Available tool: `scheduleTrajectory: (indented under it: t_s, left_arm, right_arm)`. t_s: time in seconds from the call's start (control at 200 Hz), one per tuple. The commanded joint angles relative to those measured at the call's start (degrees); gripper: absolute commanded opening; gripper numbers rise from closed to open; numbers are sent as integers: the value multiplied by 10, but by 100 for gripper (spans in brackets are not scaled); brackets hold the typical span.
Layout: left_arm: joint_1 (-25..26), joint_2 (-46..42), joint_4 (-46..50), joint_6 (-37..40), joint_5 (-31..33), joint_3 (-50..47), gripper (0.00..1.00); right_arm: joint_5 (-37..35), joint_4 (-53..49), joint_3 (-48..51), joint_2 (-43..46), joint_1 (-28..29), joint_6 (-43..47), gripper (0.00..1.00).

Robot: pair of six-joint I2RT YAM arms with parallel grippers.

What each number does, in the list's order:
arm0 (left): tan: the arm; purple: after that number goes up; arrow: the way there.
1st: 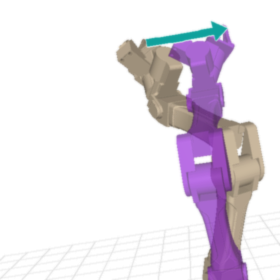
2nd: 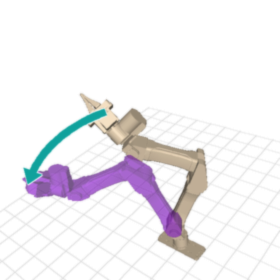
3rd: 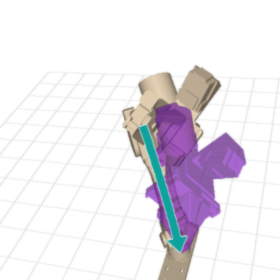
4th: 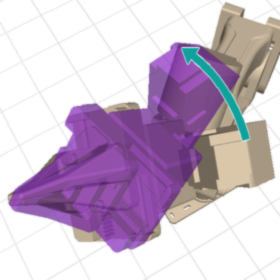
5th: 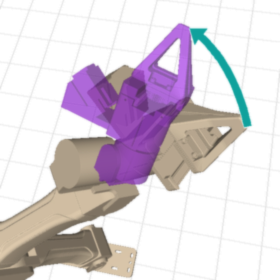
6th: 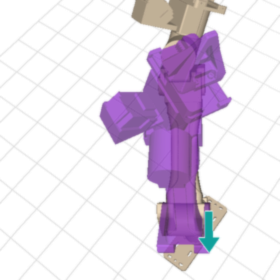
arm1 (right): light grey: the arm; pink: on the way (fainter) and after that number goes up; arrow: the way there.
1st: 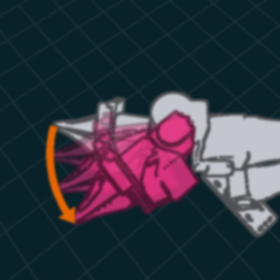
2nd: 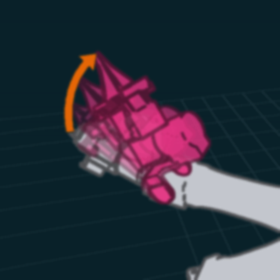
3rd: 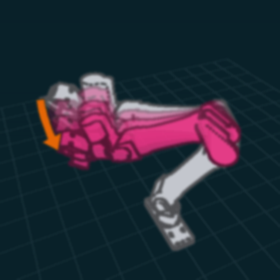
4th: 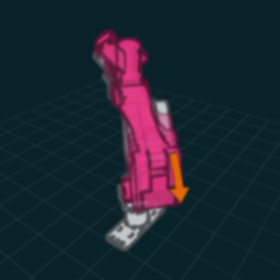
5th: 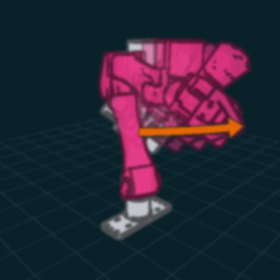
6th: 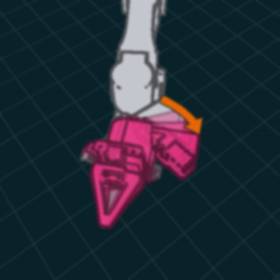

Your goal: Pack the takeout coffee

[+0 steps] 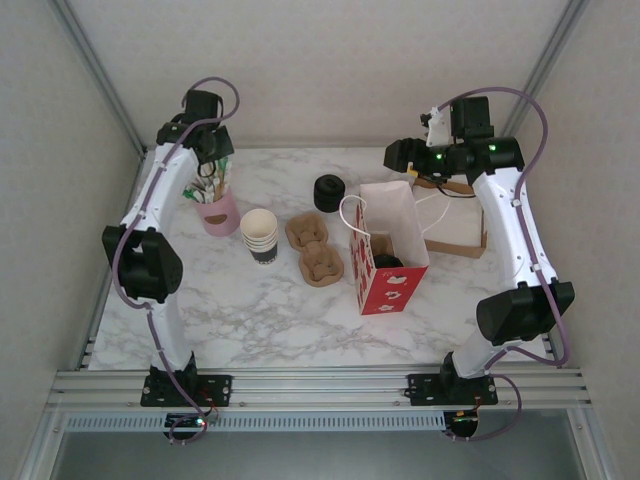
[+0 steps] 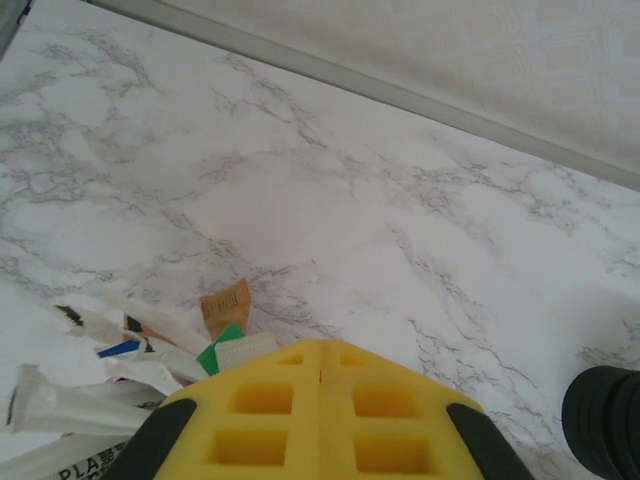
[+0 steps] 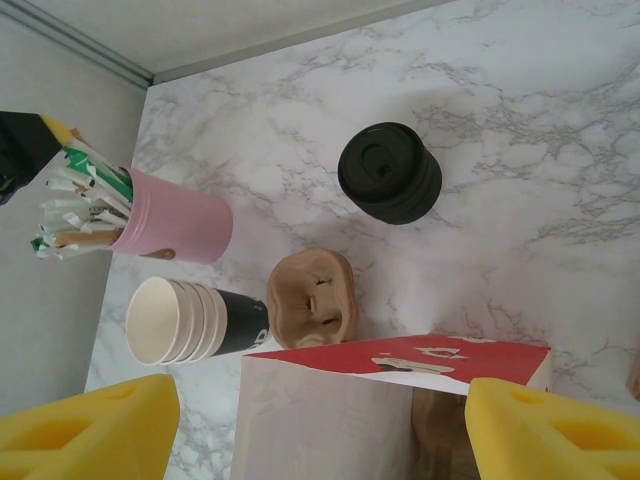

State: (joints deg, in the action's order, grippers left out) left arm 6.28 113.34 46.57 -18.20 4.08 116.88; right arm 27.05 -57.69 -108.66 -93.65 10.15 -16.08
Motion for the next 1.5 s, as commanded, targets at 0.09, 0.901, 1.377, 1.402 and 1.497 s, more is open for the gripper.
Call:
scheduleTrajectory:
  t_s: [0.09, 0.901, 1.377, 1.402, 1.497]
  left_arm:
    - [3, -51, 14, 6, 20, -9, 0]
    - [3, -113, 11, 21, 17, -34, 0]
    - [4, -112, -9, 16, 6, -89, 23]
    - [4, -112, -10, 16, 5, -89, 26]
    - [4, -113, -10, 16, 4, -92, 29]
  right_arm:
    - [12, -6, -15, 3, 0, -9, 76]
    - [15, -4, -2, 22, 1, -13, 76]
    - [20, -6, 5, 27, 2, -13, 76]
    - [20, -6, 5, 28, 2, -13, 76]
    - [19, -5, 7, 29, 1, -13, 76]
